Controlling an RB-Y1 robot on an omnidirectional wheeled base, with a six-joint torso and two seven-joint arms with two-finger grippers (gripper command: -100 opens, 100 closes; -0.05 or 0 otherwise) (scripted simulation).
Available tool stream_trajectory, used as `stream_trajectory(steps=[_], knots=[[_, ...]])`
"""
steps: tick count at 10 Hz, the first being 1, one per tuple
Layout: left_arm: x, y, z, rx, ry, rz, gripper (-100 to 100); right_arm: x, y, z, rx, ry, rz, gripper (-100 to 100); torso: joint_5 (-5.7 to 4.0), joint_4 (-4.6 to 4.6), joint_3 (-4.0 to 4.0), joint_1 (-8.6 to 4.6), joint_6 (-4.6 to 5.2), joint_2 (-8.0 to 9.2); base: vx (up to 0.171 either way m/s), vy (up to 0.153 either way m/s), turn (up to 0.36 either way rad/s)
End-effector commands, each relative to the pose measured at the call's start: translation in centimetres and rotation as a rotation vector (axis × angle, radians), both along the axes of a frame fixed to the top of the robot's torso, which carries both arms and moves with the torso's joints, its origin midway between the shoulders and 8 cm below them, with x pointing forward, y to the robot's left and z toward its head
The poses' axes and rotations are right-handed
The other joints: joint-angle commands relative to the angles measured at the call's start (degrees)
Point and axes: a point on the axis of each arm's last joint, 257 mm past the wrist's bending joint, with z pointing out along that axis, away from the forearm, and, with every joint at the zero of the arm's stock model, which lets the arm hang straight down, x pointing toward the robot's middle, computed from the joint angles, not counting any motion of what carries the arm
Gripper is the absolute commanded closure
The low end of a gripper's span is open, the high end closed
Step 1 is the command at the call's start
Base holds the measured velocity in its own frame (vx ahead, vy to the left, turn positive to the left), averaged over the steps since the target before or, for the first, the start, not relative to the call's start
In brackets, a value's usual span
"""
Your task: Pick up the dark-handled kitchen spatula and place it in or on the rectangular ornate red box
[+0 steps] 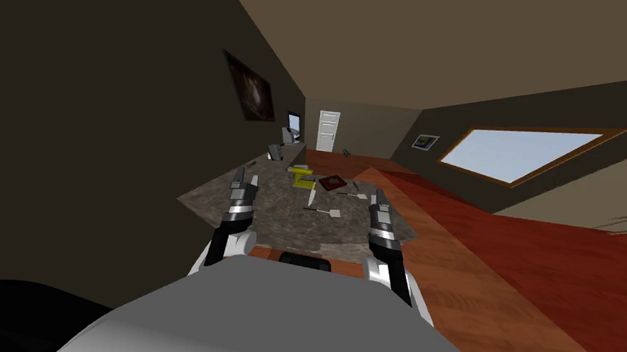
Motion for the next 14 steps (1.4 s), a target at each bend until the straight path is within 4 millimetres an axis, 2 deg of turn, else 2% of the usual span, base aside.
stream_trajectory(steps=[1, 7, 14], knots=[[0.0, 0.0, 0.0, 0.000, 0.000, 0.000, 0, 0.2, 0.7, 0.4, -0.033, -0.006, 0.029, -100, 0.00, 0.00, 0.00, 0.00, 0.00, 0.00, -0.024, -0.016, 0.068], [0.0, 0.0, 0.0, 0.000, 0.000, 0.000, 0, 1.3, 3.8, 1.3, -0.190, -0.026, 0.155, -100, -0.05, 0.04, 0.10, -0.21, -0.01, 0.18, -0.047, -0.047, 0.118], [0.0, 0.0, 0.0, 0.000, 0.000, 0.000, 0, 1.9, 6.3, 0.5, -0.374, -0.014, 0.264, -100, -0.03, 0.02, 0.04, -0.11, 0.02, 0.06, -0.026, -0.026, 0.112]])
